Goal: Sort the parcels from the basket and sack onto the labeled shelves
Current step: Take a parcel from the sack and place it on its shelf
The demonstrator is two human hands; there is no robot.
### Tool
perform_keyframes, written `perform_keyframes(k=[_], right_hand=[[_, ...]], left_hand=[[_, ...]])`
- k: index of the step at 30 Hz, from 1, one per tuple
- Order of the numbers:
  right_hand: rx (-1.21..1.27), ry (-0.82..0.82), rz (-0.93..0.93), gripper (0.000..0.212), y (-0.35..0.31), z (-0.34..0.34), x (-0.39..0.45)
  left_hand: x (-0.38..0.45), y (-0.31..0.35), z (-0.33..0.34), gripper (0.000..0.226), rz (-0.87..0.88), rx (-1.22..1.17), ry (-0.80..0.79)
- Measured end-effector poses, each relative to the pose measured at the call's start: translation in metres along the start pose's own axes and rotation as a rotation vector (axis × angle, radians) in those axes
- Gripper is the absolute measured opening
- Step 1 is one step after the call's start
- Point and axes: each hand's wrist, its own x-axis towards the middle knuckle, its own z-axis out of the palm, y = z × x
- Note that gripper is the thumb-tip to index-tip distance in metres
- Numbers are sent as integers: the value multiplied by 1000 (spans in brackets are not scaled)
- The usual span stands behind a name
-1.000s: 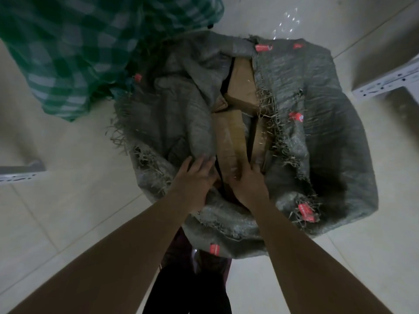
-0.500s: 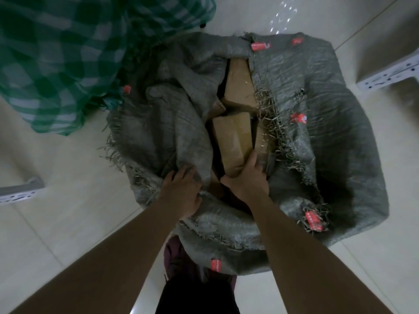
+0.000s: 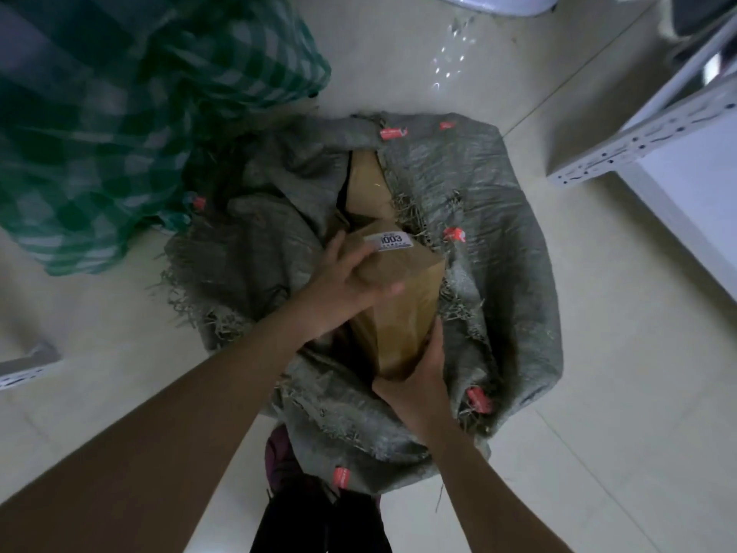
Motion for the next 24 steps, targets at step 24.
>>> perform_keyframes(k=[24], right_hand=[[-30, 333, -517, 101, -54, -56, -49]], left_hand=[[-35, 13, 37, 50, -138, -605, 146]])
